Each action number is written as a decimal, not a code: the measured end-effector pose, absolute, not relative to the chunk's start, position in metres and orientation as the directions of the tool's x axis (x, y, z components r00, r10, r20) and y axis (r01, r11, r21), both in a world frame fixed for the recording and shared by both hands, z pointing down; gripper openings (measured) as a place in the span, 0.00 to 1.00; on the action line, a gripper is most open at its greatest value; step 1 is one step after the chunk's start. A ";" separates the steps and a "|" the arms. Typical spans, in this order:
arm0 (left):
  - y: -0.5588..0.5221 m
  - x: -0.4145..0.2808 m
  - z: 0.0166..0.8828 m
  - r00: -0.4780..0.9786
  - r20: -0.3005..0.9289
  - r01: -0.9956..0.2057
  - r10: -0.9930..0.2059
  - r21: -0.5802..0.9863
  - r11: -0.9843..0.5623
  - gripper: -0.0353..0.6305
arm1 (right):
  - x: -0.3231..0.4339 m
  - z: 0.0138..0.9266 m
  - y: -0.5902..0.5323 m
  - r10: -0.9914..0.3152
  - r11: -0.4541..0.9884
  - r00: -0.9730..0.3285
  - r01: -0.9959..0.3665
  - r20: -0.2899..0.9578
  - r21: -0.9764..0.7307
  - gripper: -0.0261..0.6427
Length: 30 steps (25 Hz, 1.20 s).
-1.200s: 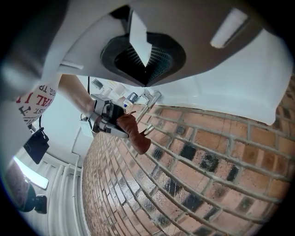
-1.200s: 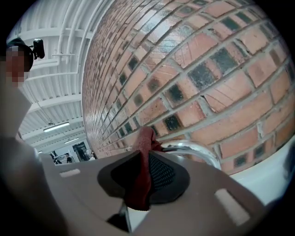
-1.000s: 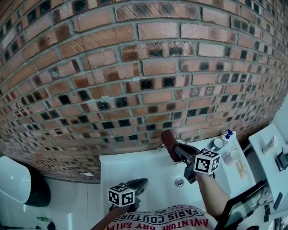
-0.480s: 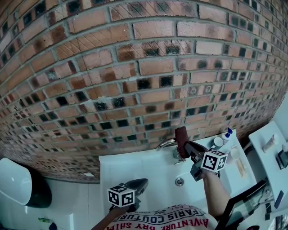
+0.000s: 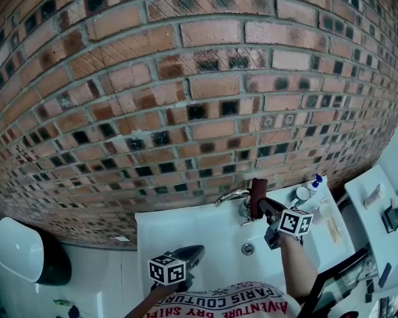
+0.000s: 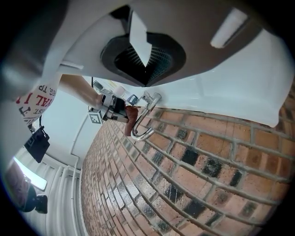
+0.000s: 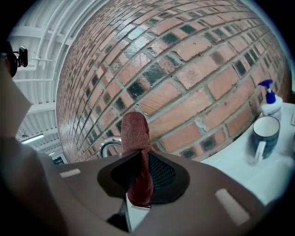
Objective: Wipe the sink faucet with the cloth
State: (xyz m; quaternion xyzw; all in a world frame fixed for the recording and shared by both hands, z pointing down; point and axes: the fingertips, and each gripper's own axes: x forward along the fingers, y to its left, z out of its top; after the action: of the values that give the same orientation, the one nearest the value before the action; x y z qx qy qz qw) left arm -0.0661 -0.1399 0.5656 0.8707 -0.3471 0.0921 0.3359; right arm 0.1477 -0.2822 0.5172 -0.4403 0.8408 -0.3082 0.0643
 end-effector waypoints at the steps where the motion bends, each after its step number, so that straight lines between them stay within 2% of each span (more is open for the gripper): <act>1: -0.140 -0.066 0.566 0.742 0.394 -0.666 -0.543 0.522 -0.533 0.05 | 0.149 0.524 -0.284 -0.782 0.406 -0.599 -0.701 0.174 -0.587 0.12; 5: -0.142 -0.065 0.567 0.742 0.397 -0.666 -0.540 0.522 -0.533 0.05 | 0.148 0.545 -0.291 -0.783 0.362 -0.586 -0.702 0.208 -0.614 0.12; 10: -0.142 -0.063 0.565 0.745 0.394 -0.664 -0.538 0.518 -0.539 0.05 | 0.150 0.585 -0.291 -0.763 0.294 -0.565 -0.736 0.314 -0.609 0.12; 18: -0.140 -0.067 0.561 0.734 0.397 -0.676 -0.551 0.508 -0.535 0.05 | 0.149 0.592 -0.292 -0.758 0.280 -0.565 -0.733 0.325 -0.621 0.12; 23: -0.138 -0.068 0.556 0.732 0.392 -0.678 -0.558 0.503 -0.536 0.05 | 0.154 0.570 -0.276 -0.768 0.302 -0.582 -0.696 0.266 -0.651 0.12; 30: -0.136 -0.064 0.554 0.734 0.386 -0.675 -0.558 0.500 -0.543 0.05 | 0.138 0.513 -0.227 -0.730 0.441 -0.667 -0.623 0.146 -0.646 0.12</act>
State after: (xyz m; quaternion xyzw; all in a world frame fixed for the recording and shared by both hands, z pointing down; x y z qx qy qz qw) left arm -0.0640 -0.1358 0.5541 0.8737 -0.3530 0.0905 0.3224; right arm 0.1381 -0.2273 0.5129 -0.4004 0.8452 -0.3454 0.0774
